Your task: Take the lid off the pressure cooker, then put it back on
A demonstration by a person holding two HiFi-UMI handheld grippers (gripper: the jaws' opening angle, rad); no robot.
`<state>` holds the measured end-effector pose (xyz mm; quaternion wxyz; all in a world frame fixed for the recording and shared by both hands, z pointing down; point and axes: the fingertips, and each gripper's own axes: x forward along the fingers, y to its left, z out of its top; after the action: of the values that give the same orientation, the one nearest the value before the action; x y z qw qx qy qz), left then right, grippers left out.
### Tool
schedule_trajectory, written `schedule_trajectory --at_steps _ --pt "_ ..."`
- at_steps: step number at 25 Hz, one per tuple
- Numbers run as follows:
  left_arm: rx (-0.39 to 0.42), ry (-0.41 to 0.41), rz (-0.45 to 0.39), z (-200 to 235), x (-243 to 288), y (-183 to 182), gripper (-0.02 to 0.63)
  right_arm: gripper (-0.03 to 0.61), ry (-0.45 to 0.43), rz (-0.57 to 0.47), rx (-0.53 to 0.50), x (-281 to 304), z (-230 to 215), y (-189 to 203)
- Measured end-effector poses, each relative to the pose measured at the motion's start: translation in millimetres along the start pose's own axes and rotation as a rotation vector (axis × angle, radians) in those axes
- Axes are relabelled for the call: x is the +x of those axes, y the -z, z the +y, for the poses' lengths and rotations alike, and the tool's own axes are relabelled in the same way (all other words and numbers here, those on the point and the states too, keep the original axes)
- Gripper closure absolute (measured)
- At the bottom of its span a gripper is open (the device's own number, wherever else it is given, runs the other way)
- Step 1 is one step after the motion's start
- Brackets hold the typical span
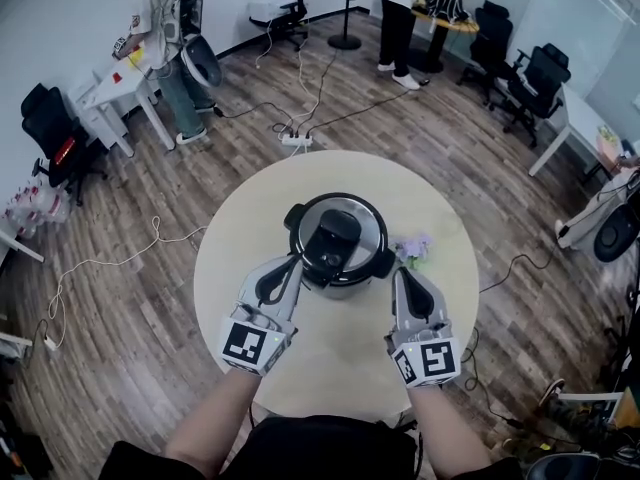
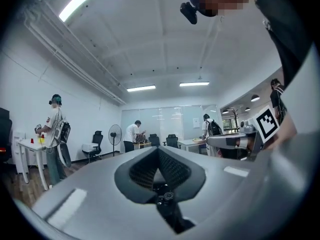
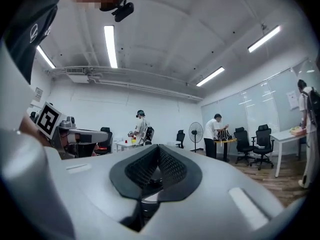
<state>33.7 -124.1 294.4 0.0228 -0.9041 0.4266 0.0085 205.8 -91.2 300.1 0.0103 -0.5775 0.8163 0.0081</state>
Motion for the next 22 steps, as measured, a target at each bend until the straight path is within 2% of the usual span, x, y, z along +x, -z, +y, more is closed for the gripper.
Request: schedule_trajectory --at_steps 6,22 --pt "0.015 -0.024 -0.002 5 -4 -1 0.614 0.572 0.006 -0.007 -0.057 4 8 -2" --pt "0.014 -0.054 0.003 19 -9 -2 0.614 0.572 0.042 -0.016 -0.062 5 0 -4"
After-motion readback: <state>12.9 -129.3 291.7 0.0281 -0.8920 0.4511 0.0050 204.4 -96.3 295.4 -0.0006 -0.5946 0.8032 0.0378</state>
